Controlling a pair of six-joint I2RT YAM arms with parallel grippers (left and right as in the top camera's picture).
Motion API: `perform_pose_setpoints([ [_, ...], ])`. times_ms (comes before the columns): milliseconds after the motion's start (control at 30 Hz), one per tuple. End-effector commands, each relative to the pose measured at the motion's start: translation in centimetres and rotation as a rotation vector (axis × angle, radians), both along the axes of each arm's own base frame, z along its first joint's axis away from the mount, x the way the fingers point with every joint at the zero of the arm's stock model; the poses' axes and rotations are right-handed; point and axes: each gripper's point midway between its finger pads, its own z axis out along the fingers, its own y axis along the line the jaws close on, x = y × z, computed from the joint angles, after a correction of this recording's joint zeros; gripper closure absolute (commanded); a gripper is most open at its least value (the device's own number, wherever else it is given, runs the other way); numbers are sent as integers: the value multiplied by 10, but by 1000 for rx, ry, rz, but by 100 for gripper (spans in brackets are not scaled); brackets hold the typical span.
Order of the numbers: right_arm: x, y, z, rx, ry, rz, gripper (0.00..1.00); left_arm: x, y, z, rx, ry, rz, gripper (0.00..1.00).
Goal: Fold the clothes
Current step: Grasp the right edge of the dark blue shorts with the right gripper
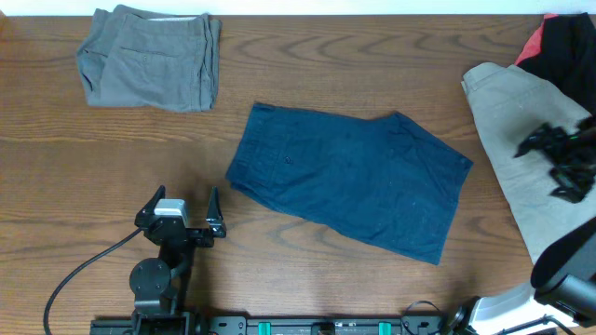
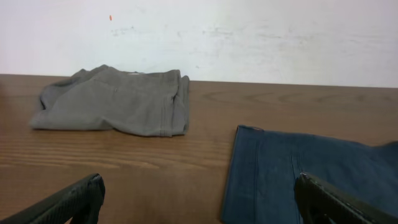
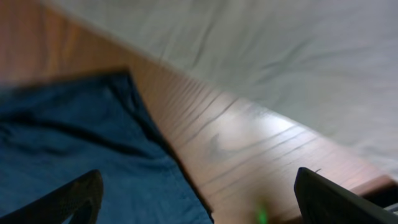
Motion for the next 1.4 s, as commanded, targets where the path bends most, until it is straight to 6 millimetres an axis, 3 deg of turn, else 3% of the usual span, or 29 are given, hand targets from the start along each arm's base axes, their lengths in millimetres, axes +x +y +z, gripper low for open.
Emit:
perform_pose_setpoints([
  [0,-8,31,-24,56,26,109,4,-1,-4,-14,-11,40,-22,2],
  [233,-11,85,-69,257,-57,210,4,-1,-4,-14,-11,40,-22,2],
  [467,-30,106,-106,281,-51,243,4,-1,-4,-14,-11,40,-22,2],
  [700,-40,122,-124,300,-58,273,7,-1,-4,-14,-11,40,-22,2],
  [800,-43,128,-128,302,-53,291,17,-1,-4,-14,-11,40,-22,2],
  [900,-46,135,-132,302,-51,316,34,-1,-4,-14,-11,40,-22,2],
  [1100,-42,146,-134,296,-55,337,93,-1,-4,-14,-11,40,-22,2],
  [1133,-40,145,-134,291,-61,332,99,-1,-4,-14,-11,40,-22,2],
  [1367,-7,114,-114,163,-88,312,99,-1,-4,-14,-11,40,-22,2],
])
